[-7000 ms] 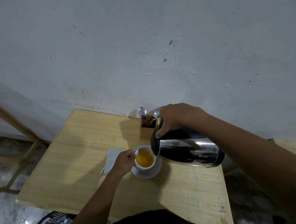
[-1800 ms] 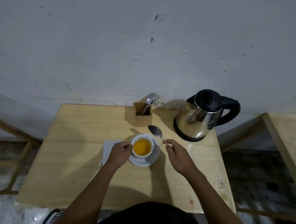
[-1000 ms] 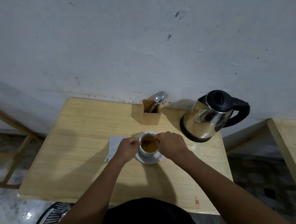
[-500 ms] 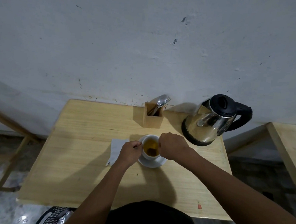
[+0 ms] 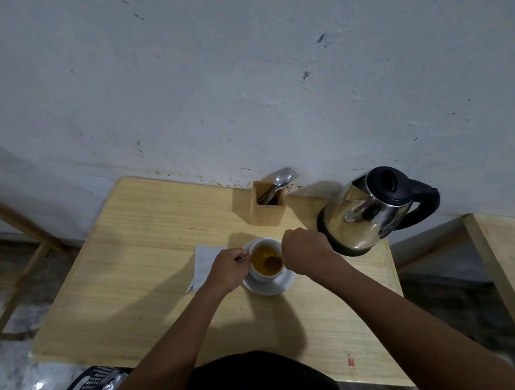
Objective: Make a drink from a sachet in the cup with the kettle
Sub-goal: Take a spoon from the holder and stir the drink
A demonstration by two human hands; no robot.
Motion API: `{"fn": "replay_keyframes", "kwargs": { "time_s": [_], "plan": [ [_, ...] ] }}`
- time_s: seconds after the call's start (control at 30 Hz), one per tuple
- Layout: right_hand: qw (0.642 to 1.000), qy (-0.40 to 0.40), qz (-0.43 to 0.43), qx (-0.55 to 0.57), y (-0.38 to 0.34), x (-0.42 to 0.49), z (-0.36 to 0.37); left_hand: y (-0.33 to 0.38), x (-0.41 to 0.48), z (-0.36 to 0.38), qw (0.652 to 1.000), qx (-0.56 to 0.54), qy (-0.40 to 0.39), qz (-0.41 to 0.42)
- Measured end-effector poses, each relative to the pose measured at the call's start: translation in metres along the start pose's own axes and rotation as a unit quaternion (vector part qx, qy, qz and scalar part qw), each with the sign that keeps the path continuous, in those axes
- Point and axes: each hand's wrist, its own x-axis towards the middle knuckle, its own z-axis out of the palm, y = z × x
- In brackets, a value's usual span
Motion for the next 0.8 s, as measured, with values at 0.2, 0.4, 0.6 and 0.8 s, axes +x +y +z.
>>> {"fn": "replay_keyframes", "kwargs": {
  "time_s": [0.2,0.4,0.6,0.8],
  "plan": [
    [0.999,0.017,0.0,0.041,-0.009,0.006,0.005,-0.002,0.001,-0.001,1.0,0.001,-0.004,0.006],
    [0.999,0.022,0.011,0.022,-0.002,0.004,0.002,-0.003,0.002,0.0,1.0,-0.007,0.008,0.012],
    [0.998,-0.021,-0.009,0.051,-0.005,0.004,-0.002,-0.002,0.0,0.0,1.0,0.003,0.002,0.008],
    [0.998,0.023,0.006,0.057,-0.008,0.009,0.007,-0.005,0.002,0.0,1.0,-0.018,0.001,0.013]
  ]
}}
